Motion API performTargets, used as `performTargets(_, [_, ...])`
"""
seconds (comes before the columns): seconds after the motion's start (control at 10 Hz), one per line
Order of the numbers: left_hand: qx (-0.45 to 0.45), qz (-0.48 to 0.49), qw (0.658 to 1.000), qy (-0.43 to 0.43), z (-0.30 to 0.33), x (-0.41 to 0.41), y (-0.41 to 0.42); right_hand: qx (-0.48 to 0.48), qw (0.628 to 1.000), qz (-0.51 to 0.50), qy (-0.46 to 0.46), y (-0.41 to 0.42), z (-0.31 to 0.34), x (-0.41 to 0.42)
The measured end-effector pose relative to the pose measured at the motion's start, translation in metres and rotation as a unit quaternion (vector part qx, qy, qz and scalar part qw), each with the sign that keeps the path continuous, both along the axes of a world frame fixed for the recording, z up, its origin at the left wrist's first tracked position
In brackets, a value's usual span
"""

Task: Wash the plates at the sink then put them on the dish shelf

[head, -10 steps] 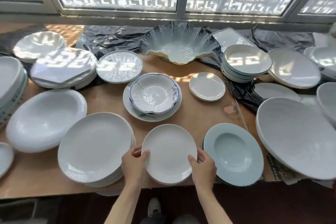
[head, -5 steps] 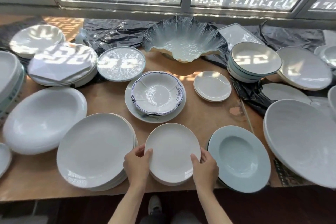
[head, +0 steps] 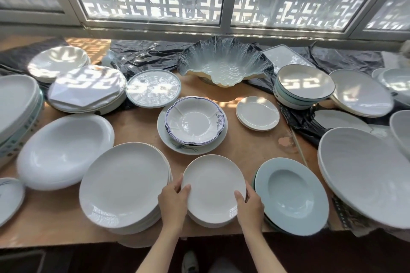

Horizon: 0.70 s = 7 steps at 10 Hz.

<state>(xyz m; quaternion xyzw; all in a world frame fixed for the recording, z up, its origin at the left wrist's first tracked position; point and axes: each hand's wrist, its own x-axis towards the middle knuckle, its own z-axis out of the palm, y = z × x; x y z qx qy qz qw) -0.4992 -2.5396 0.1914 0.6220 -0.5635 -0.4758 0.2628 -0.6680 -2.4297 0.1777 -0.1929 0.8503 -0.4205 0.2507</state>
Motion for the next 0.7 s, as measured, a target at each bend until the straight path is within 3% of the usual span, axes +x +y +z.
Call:
performTargets(0.5, [0.022, -0.045, 0.998, 0.048, -0.001, 0.023, 0.012, -0.021, 0.996, 0.030, -0.078, 0.032, 0.007, -0.001])
performTargets(0.7, [0.024, -0.030, 0.999, 0.027, -0.017, 0.038, 0.033, 0.020, 0.998, 0.053, -0.037, 0.060, -0.004, -0.005])
